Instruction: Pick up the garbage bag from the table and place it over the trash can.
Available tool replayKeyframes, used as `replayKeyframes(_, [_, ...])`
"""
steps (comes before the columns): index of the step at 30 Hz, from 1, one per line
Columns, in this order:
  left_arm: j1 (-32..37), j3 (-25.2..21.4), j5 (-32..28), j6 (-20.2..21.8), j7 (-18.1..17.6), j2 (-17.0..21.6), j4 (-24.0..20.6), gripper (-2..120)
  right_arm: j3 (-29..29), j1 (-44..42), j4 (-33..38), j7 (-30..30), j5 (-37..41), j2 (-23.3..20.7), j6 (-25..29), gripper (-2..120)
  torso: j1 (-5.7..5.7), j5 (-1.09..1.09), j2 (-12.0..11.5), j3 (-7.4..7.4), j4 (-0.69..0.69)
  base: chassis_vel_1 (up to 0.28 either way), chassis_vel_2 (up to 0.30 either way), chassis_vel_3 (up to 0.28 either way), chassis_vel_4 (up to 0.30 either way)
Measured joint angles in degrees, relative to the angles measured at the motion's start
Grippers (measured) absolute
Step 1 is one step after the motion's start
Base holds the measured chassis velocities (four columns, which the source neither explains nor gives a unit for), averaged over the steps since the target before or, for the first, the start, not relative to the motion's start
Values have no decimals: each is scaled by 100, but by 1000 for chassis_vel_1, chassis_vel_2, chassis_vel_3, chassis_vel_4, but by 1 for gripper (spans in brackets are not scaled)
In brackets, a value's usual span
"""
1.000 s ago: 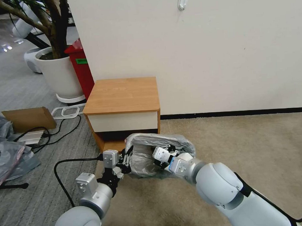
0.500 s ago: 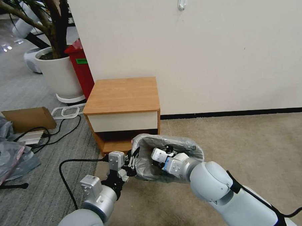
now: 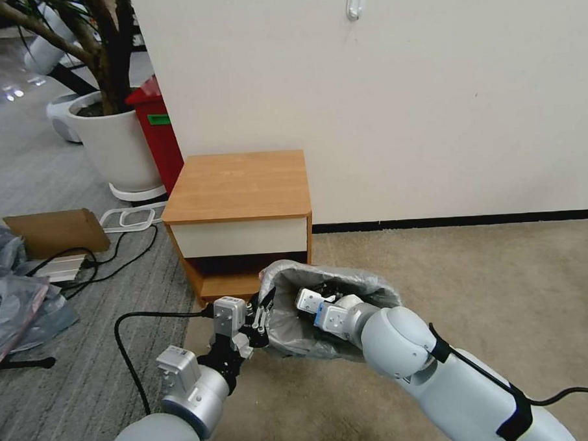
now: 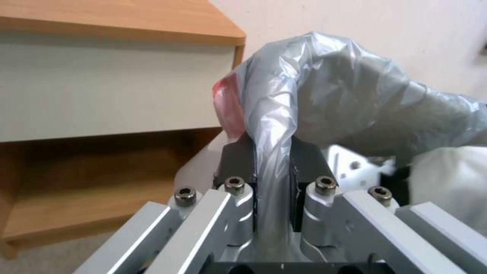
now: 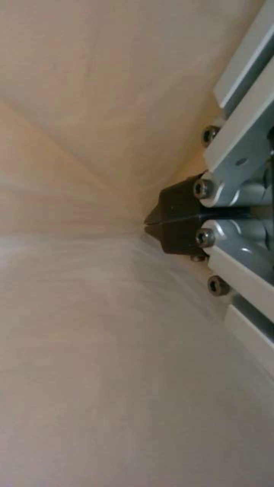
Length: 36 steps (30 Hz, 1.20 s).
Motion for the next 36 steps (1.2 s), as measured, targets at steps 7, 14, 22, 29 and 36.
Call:
replayKeyframes(7, [31,88,-13,-23,140,-46,-2,9,-66,54,-203,-20,-40,44,3,0,0,0,0,0,0,0,0,0,0])
replayKeyframes(14, [57,132,-28,-23,152,-56,-38,9,-42,88,-324,-47,-42,38,4,0,0,0,0,0,0,0,0,0,0])
replayKeyframes(22, [16,7,-59,-65,156,-54,129,9,-21,-14,74,-106,322,-137,4,0,0,0,0,0,0,0,0,0,0])
replayKeyframes(29, [-165,-70,-466,-104,-44,-111,559,9,50,-104,636,24,1247,-457,6,0,0,0,0,0,0,0,0,0,0])
replayKeyframes(36, [-402,-141,-1287,-97,-437,-224,1051,9,418,-309,1025,254,2253,-683,8,0,0,0,0,0,0,0,0,0,0])
